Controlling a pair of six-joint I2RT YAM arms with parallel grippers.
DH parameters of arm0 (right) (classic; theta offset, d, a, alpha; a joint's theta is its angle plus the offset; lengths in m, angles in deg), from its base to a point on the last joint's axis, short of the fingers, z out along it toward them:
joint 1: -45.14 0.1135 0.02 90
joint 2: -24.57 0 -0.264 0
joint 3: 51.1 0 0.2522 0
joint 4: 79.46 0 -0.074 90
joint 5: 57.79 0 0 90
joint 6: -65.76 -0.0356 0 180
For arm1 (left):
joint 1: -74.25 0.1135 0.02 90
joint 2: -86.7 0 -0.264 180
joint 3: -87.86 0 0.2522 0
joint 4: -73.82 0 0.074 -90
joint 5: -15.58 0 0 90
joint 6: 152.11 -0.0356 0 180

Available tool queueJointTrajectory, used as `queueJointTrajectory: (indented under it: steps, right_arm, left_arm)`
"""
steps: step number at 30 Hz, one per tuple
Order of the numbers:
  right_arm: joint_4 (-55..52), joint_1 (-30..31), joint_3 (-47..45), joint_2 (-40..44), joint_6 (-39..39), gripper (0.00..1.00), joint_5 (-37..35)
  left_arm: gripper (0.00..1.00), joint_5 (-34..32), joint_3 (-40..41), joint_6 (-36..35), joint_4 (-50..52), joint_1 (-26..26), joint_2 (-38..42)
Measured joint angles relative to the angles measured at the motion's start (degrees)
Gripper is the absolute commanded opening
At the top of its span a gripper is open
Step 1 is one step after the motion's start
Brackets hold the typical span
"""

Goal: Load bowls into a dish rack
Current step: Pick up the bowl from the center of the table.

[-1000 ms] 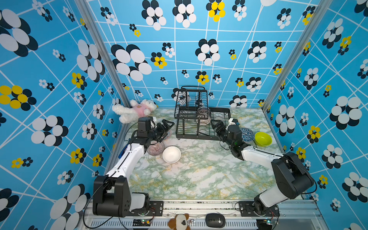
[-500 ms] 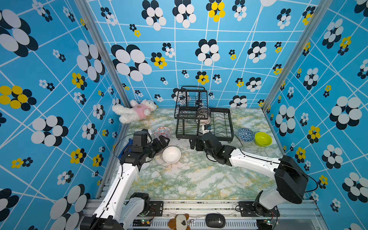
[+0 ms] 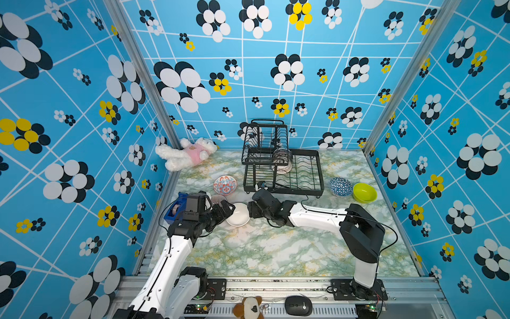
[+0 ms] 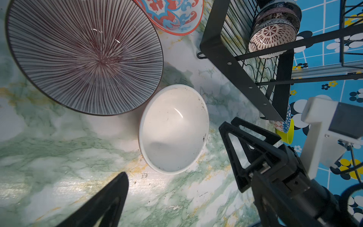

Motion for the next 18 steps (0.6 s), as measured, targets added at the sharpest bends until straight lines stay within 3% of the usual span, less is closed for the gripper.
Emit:
queueJointTrajectory:
  steps: [18]
  right_arm:
    - [-8.61, 1.86, 9.92, -8.92, 1.38, 0.31, 3.26]
  left_arm:
    - [0.99, 0.22, 0.07, 0.04, -4.20, 0.00, -2.56]
